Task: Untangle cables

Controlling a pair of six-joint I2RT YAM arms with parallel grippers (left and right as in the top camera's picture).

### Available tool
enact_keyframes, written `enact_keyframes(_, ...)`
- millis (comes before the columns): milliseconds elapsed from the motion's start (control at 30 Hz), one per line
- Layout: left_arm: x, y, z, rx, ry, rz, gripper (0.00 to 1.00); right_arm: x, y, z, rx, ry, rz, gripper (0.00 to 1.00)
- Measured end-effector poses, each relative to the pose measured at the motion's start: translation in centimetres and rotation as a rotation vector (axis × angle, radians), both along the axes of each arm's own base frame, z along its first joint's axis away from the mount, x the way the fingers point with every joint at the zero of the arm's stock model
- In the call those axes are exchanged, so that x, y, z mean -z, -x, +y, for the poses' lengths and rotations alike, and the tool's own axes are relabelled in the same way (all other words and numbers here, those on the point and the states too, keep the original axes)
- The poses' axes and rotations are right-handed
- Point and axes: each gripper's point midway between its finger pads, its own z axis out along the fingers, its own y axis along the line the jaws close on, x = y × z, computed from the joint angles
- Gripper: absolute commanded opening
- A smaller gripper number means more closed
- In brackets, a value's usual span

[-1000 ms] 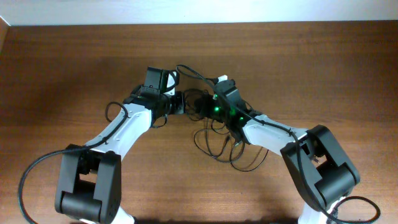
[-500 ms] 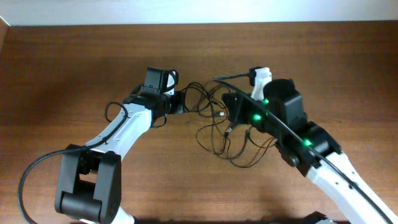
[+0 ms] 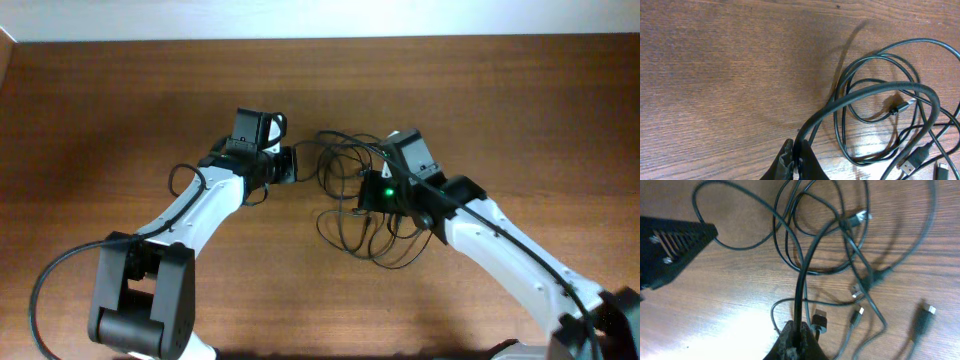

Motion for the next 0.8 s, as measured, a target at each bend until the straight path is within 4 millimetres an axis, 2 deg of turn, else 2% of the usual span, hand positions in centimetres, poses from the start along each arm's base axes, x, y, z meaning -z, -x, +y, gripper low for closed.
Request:
enact_keyframes(100, 0.0, 0.0, 0.0, -0.001, -0.003, 0.000, 0.01, 0.3, 0.4, 0.5, -0.067, -0.039, 0.027, 0.04)
enact_keyframes(200, 0.0, 0.0, 0.1, -0.002, -0.003, 0.000, 0.00, -1.1, 0.3, 0.3, -0.107, -0.093, 0.008, 0.04)
enact_keyframes(267, 0.1, 0.0, 0.3, -0.016, -0.012, 0.004, 0.00, -4.5, 0.0, 0.3, -0.135, -0.127, -0.084, 0.04)
enact_keyframes(300, 0.3, 0.1, 0.6, -0.035, -0.022, 0.014, 0.01, -7.6, 0.0, 0.2, -0.146, -0.150, -0.172, 0.04)
enact_keyframes(367, 0.6, 0.3, 1.5, -0.088, -0.049, 0.033, 0.02, -11.9, 0.6, -0.5, -0.143, -0.168, -0.300, 0.04)
enact_keyframes(467, 0.9, 0.4, 2.3, -0.144, -0.070, 0.050, 0.03, -19.4, 2.5, -3.1, -0.088, -0.172, -0.543, 0.04)
enact_keyframes(500, 1.0, 0.4, 2.5, -0.154, -0.074, 0.053, 0.03, -20.3, 3.0, -4.0, -0.065, -0.152, -0.574, 0.04)
enact_keyframes(633, 1.2, 0.6, 3.7, -0.211, -0.080, 0.076, 0.04, -20.6, 5.2, -8.8, 0.078, -0.004, -0.595, 0.04)
enact_keyframes(700, 1.2, 0.5, 3.8, -0.225, -0.078, 0.078, 0.05, -19.8, 5.5, -9.9, 0.109, 0.049, -0.571, 0.04)
enact_keyframes(800, 1.2, 0.5, 3.9, -0.231, -0.078, 0.079, 0.06, -18.6, 5.3, -10.3, 0.121, 0.090, -0.533, 0.04)
